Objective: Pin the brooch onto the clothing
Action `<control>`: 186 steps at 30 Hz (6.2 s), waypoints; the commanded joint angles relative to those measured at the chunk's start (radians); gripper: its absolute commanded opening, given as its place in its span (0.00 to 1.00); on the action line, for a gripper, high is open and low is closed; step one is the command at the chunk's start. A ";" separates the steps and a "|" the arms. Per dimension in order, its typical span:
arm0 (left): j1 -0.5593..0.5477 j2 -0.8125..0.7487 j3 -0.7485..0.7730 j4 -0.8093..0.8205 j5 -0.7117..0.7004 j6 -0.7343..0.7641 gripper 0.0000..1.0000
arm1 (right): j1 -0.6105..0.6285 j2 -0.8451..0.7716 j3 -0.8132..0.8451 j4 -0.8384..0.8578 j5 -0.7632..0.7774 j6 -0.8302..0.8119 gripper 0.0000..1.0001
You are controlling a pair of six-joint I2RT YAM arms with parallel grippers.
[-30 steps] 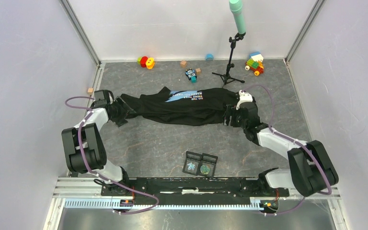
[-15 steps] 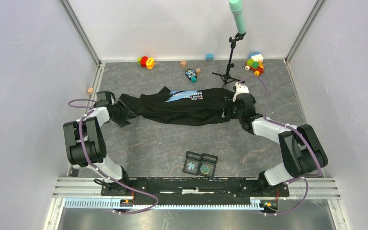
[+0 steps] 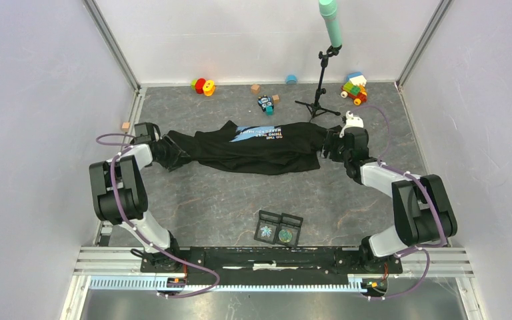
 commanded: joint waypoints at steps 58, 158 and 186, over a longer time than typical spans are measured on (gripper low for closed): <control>0.019 -0.505 1.101 -0.460 -0.017 0.032 0.02 | -0.087 -0.705 0.601 -0.274 0.075 -0.236 0.00; -0.469 -0.463 -0.305 0.127 0.112 -0.042 1.00 | -0.083 -0.229 -0.110 -0.142 -0.148 -0.212 0.64; -0.469 -0.560 -0.512 0.158 0.033 -0.112 1.00 | -0.082 -0.483 -0.385 -0.393 0.007 -0.079 0.05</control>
